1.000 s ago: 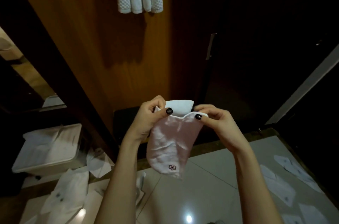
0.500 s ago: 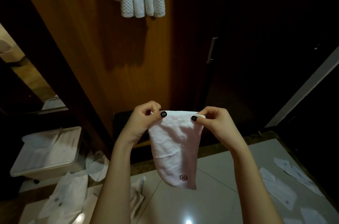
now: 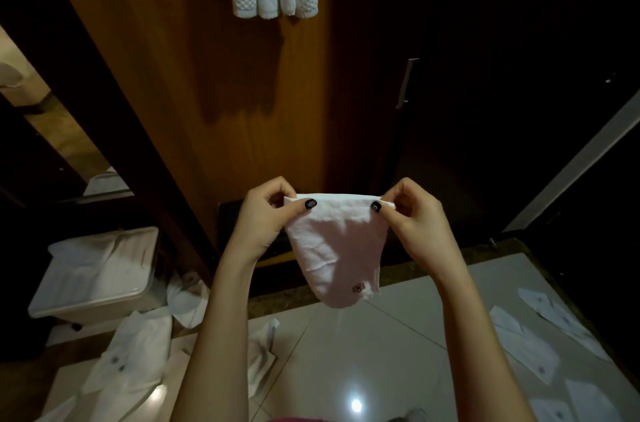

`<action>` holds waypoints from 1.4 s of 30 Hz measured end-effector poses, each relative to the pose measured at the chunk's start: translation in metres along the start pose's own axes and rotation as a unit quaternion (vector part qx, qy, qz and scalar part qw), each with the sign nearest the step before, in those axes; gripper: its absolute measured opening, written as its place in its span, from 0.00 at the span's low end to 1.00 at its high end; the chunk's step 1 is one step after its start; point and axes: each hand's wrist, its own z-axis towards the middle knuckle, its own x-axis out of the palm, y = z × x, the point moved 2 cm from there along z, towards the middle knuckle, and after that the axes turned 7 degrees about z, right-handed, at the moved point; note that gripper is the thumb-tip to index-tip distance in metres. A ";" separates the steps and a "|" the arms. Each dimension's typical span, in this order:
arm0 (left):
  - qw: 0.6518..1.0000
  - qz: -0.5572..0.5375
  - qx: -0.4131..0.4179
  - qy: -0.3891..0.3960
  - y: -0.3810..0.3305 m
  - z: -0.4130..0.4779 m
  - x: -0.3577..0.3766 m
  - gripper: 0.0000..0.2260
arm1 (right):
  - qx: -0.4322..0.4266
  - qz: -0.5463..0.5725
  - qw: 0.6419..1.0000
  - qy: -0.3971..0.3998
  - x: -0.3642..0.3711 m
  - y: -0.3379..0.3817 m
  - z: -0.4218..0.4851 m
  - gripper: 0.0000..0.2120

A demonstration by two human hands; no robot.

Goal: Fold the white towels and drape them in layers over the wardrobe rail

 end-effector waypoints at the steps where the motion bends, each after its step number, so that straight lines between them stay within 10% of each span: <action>1: 1.000 -0.005 0.006 -0.009 -0.001 0.000 0.000 0.12 | -0.006 -0.003 1.000 -0.001 0.001 0.000 0.000 0.08; 8: 0.999 -0.014 -0.005 -0.050 0.003 0.001 -0.011 0.09 | 0.055 -0.090 0.992 0.070 0.008 -0.009 0.002 0.05; 20: 0.967 0.208 -0.024 0.147 -0.012 -0.006 0.026 0.18 | 0.023 -0.008 0.996 0.081 0.021 0.001 -0.003 0.02; 25: 0.976 0.171 -0.016 0.137 -0.006 -0.003 0.037 0.03 | 0.042 0.004 0.996 0.081 0.013 -0.004 -0.003 0.03; 42: 0.972 0.177 0.099 0.117 -0.023 0.003 0.013 0.09 | 0.053 0.171 0.984 0.006 0.021 0.000 0.001 0.09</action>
